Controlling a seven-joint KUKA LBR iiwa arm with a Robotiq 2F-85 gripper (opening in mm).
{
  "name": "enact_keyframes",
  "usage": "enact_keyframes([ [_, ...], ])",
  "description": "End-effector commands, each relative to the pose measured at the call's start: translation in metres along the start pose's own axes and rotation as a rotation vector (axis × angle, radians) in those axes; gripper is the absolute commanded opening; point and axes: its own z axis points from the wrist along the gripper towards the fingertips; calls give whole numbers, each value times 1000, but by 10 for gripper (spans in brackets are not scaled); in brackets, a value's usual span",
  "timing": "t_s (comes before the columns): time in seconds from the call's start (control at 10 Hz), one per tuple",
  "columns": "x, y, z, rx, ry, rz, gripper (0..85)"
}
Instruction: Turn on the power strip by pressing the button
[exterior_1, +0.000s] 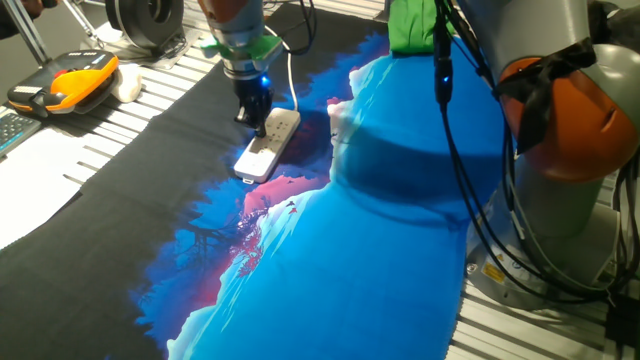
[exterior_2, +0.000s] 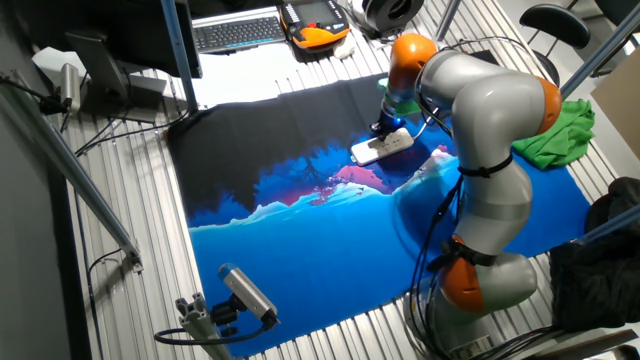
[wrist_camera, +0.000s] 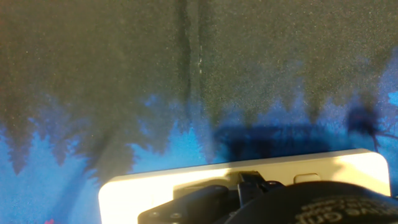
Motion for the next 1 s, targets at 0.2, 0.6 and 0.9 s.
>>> enact_keyframes([
  [0.2,6,0,12,-10,0,1,0],
  [0.6,7,1,7,-10,-3,7,0],
  [0.9,8,8,-23,-19,43,28,0],
])
